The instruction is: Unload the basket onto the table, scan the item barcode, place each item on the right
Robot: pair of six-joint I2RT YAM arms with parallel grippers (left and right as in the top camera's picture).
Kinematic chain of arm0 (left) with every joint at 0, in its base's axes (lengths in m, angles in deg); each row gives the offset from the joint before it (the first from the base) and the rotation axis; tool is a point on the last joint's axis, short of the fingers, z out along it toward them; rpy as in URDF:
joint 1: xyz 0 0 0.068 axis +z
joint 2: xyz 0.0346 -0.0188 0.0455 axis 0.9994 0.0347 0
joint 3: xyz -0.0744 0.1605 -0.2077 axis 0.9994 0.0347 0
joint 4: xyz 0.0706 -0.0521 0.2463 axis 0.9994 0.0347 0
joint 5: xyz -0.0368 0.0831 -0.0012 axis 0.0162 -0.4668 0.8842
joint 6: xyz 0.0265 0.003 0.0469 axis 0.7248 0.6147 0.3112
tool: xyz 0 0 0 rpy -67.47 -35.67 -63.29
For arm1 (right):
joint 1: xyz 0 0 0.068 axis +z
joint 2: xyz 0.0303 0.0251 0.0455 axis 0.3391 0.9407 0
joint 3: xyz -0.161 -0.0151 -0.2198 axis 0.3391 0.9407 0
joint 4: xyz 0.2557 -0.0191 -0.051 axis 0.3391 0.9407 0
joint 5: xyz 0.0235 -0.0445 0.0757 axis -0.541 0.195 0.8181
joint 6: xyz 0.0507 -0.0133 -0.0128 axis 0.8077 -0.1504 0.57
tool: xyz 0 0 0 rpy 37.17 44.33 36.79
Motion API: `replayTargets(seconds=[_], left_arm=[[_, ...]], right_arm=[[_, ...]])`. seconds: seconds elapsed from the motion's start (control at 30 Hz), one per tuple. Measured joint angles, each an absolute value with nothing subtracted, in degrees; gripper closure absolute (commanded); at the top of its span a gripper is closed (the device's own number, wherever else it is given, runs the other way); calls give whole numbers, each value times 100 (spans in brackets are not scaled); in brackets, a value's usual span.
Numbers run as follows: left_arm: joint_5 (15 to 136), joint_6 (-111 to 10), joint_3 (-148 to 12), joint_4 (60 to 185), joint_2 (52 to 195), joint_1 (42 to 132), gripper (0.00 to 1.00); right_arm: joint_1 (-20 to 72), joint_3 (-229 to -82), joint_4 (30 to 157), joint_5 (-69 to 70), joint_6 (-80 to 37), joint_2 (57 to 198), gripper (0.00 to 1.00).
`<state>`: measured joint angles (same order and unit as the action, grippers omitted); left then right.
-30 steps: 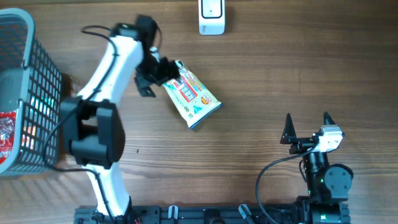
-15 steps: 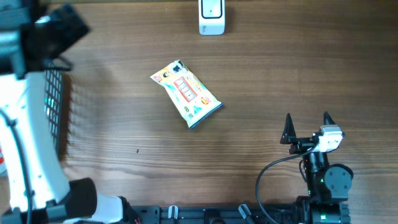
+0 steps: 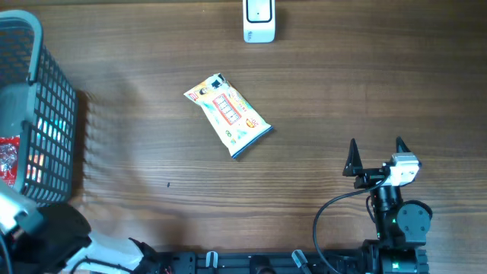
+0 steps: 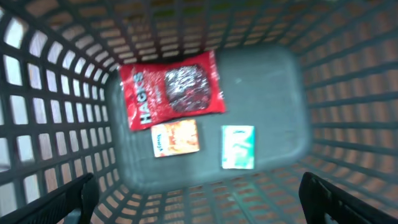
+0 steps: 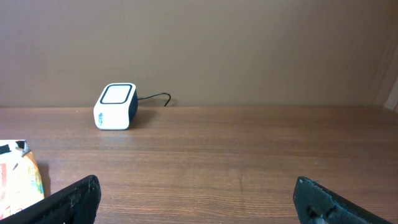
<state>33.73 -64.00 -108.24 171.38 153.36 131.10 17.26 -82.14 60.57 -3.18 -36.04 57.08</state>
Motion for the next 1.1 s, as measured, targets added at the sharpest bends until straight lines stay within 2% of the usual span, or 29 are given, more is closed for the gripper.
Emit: replayTargets(seconds=[0.57,0.7,0.73,0.97,1.03,1.1], left_arm=[[3050,-6400,-10403,17046,17419,13228,1],[3072,-6398,-9679,16650,17714,13228,20],[3072,-6369,-9489,16546,17714,13228,22],[3352,-6352,-8884,16023,17720,13228,25],[3616,-6216,-8739,15787,17720,13228,34],[3719,-6131,-8696,15711,17703,13228,51]], right_arm=[[1726,-8214,6057,-318,-3604,5708,0],[1726,-8214,6057,-318,-3602,5708,0],[1726,-8214,6057,-318,-3604,5708,0],[1726,-8214,6057,-320,-3604,5708,0],[1726,-8214,6057,-320,-3604,5708,0],[1726,-8214,6057,-318,-3604,5708,0]])
